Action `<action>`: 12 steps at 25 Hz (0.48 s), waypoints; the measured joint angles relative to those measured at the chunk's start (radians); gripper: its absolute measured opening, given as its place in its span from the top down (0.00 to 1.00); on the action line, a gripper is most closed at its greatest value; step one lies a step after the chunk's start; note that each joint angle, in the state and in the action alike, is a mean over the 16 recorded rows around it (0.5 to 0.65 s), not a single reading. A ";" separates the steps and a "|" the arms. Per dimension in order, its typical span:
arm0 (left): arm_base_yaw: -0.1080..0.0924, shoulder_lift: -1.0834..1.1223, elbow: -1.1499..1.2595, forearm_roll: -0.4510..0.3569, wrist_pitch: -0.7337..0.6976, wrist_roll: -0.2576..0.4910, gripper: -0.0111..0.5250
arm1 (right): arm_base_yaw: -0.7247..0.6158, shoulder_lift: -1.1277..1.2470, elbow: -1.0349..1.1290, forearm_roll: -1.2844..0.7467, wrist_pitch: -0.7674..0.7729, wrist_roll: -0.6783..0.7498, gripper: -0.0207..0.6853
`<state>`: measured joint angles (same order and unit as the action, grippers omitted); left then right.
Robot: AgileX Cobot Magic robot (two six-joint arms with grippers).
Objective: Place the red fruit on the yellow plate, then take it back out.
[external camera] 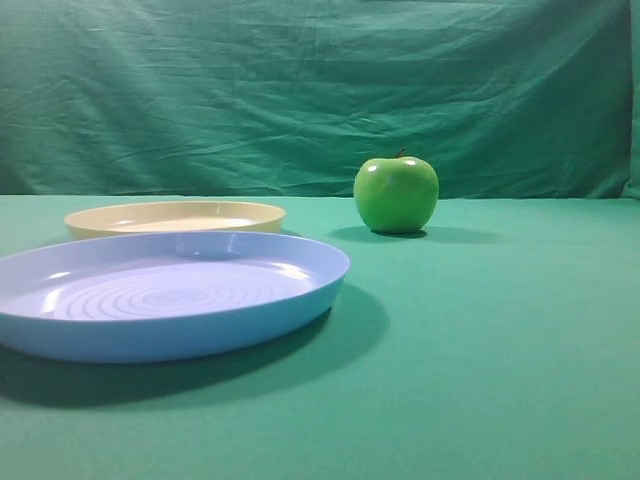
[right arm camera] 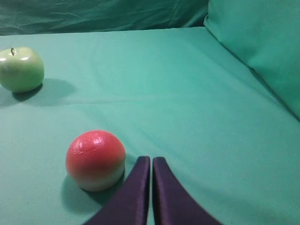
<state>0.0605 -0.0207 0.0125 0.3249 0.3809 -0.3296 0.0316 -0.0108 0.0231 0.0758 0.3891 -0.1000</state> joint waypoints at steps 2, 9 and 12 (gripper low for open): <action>0.000 0.000 0.000 0.000 0.000 0.000 0.98 | 0.000 0.000 0.001 0.000 -0.003 0.000 0.97; 0.000 0.000 0.000 0.000 0.000 0.000 0.98 | 0.000 0.000 0.001 0.000 -0.006 0.000 0.97; 0.000 0.000 0.000 0.000 0.000 0.000 0.98 | 0.000 0.000 0.001 0.000 -0.007 0.000 0.97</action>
